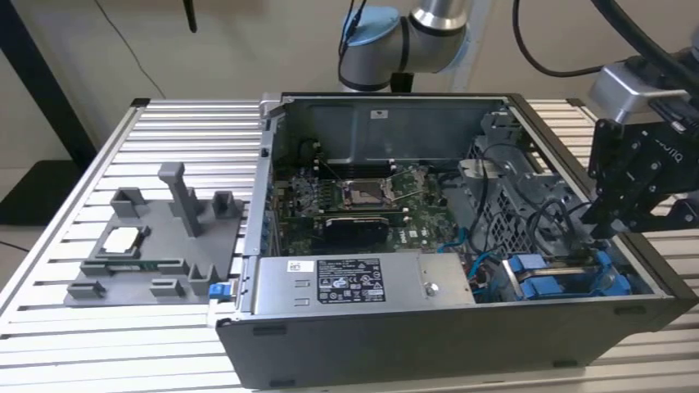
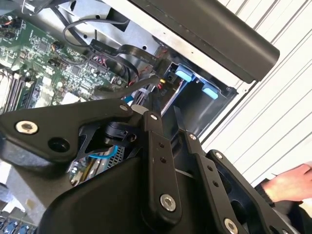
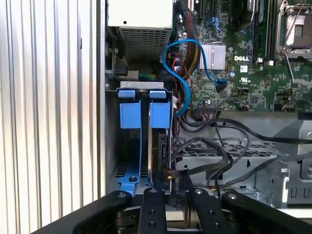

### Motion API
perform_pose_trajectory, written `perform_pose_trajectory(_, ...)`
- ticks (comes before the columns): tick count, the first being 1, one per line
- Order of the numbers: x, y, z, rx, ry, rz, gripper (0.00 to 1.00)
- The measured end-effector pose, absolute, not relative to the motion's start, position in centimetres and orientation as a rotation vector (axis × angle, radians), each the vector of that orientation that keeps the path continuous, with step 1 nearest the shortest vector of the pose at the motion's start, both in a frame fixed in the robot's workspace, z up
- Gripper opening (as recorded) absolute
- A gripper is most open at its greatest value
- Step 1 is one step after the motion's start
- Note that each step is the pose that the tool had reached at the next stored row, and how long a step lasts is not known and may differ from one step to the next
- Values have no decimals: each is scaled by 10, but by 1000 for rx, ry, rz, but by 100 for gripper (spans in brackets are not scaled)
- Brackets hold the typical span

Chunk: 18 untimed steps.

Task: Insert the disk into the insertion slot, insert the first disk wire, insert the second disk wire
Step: 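Insert the second disk wire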

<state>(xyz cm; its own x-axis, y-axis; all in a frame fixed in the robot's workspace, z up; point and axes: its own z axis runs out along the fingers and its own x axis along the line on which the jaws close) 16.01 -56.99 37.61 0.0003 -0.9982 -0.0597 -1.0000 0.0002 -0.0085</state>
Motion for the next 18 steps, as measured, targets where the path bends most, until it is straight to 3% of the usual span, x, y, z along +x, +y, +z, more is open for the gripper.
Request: perform_pose_trajectory(18,175,-568,376,-2187,2187,56,27)
